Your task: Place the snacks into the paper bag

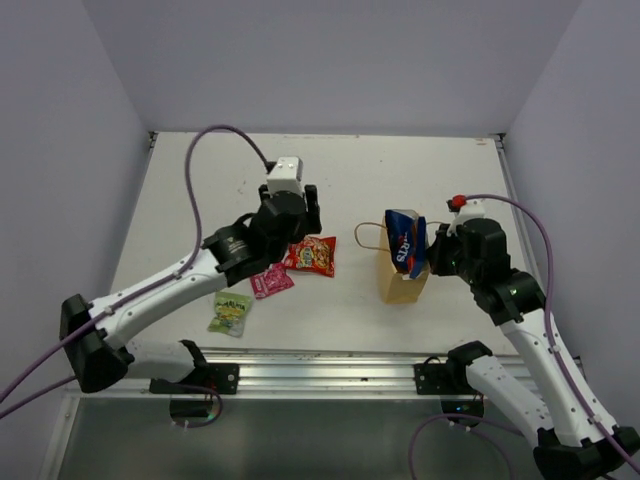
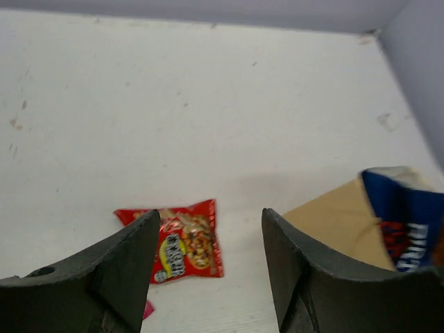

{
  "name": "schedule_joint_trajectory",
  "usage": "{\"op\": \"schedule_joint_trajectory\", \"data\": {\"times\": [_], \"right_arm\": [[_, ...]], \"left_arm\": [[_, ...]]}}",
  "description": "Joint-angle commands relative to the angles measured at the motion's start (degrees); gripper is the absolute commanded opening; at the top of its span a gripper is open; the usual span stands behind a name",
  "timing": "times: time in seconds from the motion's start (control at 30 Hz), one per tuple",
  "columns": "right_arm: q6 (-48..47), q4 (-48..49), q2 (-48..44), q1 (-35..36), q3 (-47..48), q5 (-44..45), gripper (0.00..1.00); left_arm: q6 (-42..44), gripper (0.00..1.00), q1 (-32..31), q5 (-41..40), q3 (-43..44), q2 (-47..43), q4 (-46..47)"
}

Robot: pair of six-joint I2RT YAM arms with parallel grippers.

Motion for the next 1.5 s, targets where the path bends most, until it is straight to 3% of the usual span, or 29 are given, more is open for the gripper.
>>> {"op": "schedule_joint_trajectory", "data": {"times": [0.0,0.1,0.23,0.5,0.67,0.77,0.8,0.87,0.97,1.0,1.03,1.27,1.47], "right_arm": [[-0.8,0.8,0.3,0.2,-0.4,-1.7,0.00],[-0.8,0.7,0.5,0.2,-0.3,-1.8,0.00],[-0.8,0.7,0.5,0.2,-0.4,-1.7,0.00],[-0.8,0.8,1.0,0.2,-0.5,-1.9,0.00],[-0.9,0.8,1.2,0.1,-0.5,-2.0,0.00],[-0.8,0.8,1.1,0.2,-0.5,-1.9,0.00],[-0.8,0.8,1.2,0.2,-0.4,-1.9,0.00],[-0.9,0.8,1.2,0.2,-0.4,-1.8,0.00],[-0.9,0.7,1.5,0.2,-0.4,-1.9,0.00],[-0.9,0.7,1.6,0.2,-0.4,-1.9,0.00],[-0.9,0.7,1.6,0.2,-0.4,-1.9,0.00],[-1.0,0.6,1.6,0.2,-0.1,-1.9,0.00],[-0.9,0.7,1.2,0.2,-0.2,-1.4,0.00]], "left_arm": [[-4.3,0.65,2.9,-1.1,-12.0,7.0,-4.6],[-5.2,0.81,3.5,0.1,-17.6,8.6,0.7],[-4.0,0.88,5.2,2.3,-21.0,10.6,6.7],[-0.5,0.88,6.8,2.5,-24.3,13.0,18.2],[1.0,0.88,10.2,6.9,-23.6,18.8,23.0],[0.9,0.79,12.6,10.3,-23.6,22.5,25.0],[0.9,0.69,13.0,11.0,-23.4,23.2,25.3],[0.8,0.63,13.7,11.7,-23.0,25.3,25.1],[1.0,0.32,13.7,13.1,-22.8,25.9,25.3],[1.0,0.06,13.7,13.1,-22.8,25.5,25.1],[0.7,0.00,13.7,12.9,-22.7,24.4,24.2],[-0.4,0.00,13.5,16.2,-17.5,10.4,17.7],[0.4,0.00,9.9,25.4,-1.6,3.0,17.0]]}}
